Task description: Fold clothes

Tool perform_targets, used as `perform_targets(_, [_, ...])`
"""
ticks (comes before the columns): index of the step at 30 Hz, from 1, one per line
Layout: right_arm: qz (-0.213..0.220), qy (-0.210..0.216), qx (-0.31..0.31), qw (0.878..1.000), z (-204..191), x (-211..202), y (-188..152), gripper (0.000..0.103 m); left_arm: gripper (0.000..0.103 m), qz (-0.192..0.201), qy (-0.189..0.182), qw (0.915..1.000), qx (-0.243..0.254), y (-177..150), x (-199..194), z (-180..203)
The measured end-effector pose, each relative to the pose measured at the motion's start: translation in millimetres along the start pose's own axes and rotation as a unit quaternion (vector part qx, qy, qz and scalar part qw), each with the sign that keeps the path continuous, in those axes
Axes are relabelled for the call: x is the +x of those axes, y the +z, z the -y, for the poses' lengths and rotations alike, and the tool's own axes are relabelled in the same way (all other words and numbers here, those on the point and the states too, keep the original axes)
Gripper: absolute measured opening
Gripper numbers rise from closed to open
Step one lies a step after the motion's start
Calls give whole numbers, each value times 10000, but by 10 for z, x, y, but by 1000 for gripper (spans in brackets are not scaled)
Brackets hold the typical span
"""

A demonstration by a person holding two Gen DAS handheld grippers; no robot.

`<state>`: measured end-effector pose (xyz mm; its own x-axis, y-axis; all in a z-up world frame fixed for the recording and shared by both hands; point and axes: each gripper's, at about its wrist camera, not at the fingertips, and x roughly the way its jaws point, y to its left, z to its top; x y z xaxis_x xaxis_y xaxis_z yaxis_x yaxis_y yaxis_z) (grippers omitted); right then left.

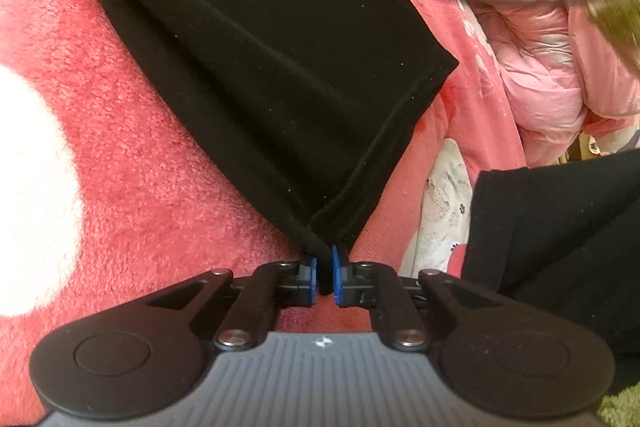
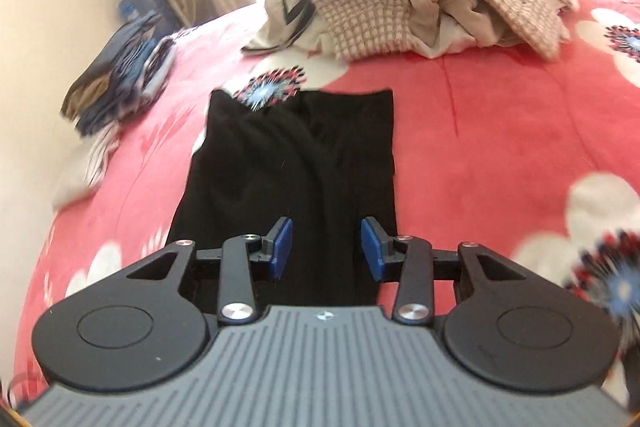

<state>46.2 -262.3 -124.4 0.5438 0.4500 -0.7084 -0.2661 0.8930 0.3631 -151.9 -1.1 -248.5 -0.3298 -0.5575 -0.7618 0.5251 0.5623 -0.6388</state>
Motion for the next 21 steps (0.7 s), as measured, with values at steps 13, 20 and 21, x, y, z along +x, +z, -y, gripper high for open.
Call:
perform_targets(13, [-207, 5, -649, 9977, -171, 802, 489, 38, 8, -223, -690, 9970, -273, 36, 160, -169])
perform_targets(20, [-312, 186, -533, 9979, -247, 1156, 697, 38, 7, -295, -723, 9969, -34, 30, 150, -135])
perform_targets(21, [-345, 218, -494, 9979, -254, 1206, 718, 38, 7, -301, -736, 9968, -35, 31, 156, -134])
